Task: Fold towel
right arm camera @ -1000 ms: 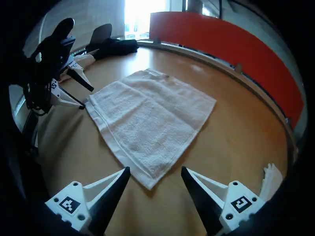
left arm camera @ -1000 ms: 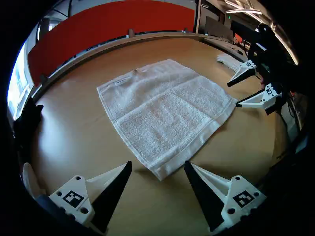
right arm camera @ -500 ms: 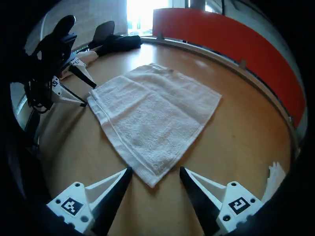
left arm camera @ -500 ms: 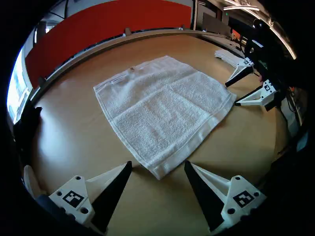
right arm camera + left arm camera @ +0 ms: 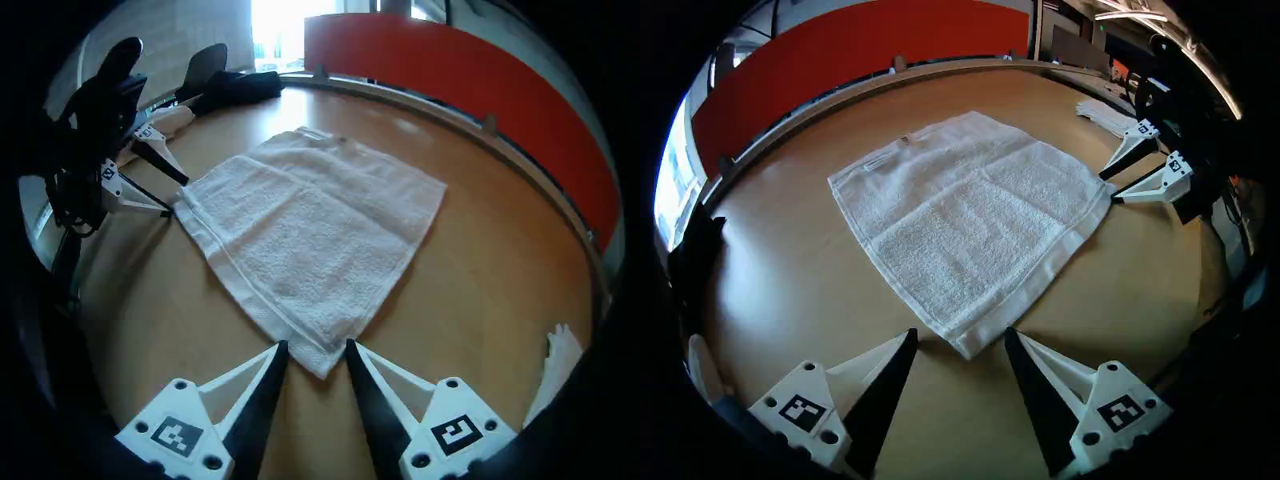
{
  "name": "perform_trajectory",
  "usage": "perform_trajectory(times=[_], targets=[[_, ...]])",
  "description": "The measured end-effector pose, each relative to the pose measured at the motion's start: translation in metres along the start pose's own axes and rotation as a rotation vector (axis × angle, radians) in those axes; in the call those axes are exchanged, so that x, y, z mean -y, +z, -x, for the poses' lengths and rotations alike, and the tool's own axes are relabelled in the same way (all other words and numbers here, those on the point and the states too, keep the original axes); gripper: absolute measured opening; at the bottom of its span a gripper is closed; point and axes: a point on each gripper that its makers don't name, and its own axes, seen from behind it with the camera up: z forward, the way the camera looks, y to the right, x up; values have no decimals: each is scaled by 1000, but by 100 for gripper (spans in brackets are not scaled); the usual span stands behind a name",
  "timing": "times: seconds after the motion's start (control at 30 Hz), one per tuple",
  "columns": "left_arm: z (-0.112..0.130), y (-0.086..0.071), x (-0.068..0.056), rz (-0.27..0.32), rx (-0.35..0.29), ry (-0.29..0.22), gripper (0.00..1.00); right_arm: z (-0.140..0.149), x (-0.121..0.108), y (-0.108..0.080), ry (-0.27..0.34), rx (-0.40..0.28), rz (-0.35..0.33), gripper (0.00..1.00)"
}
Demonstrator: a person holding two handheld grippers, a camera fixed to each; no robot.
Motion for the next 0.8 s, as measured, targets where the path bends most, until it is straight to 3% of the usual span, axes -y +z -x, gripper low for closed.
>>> perform_trajectory(times=[0.37, 0.57, 0.67, 0.8], targets=[[-1, 0, -5, 8, 6, 5, 67, -1, 4, 1, -1, 0, -10, 28], [-3, -1, -4, -2, 13, -8, 45, -1, 6, 0, 3, 0, -20, 18], [-3, 0, -2, -9, 15, -21, 29, -2, 10, 0, 3, -2, -31, 14], [-4, 0, 0, -16, 16, -40, 15, -3, 14, 0, 10, -6, -35, 12]])
